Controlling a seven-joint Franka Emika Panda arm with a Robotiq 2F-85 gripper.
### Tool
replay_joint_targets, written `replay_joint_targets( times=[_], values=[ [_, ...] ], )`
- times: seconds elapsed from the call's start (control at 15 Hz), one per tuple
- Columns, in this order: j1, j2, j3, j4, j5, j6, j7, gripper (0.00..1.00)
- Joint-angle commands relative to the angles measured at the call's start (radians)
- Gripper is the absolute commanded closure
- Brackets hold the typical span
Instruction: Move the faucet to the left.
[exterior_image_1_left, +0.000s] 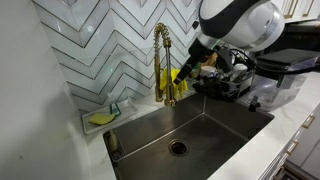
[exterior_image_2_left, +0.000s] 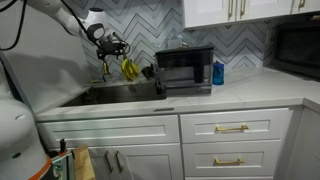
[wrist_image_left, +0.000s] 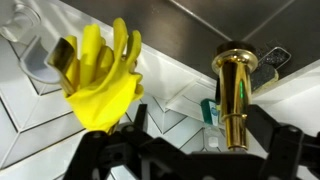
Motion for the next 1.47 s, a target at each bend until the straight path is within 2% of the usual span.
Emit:
replay_joint_targets(
  times=[0.0,0.27,0.47,0.93,1.13,1.2,1.27,1.4],
  values=[
    [-0.016,-0.094,-0.025,-0.068,-0.081,-0.045,0.169,0.00],
    [-0.024,-0.171,-0.060,-0.089,-0.113,-0.174,0.322,0.00],
    [-0.017,-0.237,-0.093,-0.095,-0.078,-0.245,0.367,0.00],
    [0.043,-0.467,-0.259,-0.205,0.164,-0.289,0.247,0.00],
    [0.056,-0.550,-0.325,-0.251,0.215,-0.358,0.198,0.00],
    [0.054,-0.575,-0.337,-0.268,0.215,-0.385,0.183,0.00],
    [0.033,-0.501,-0.305,-0.196,0.183,-0.354,0.221,0.00],
    [0.032,-0.541,-0.323,-0.224,0.195,-0.381,0.202,0.00]
  ],
)
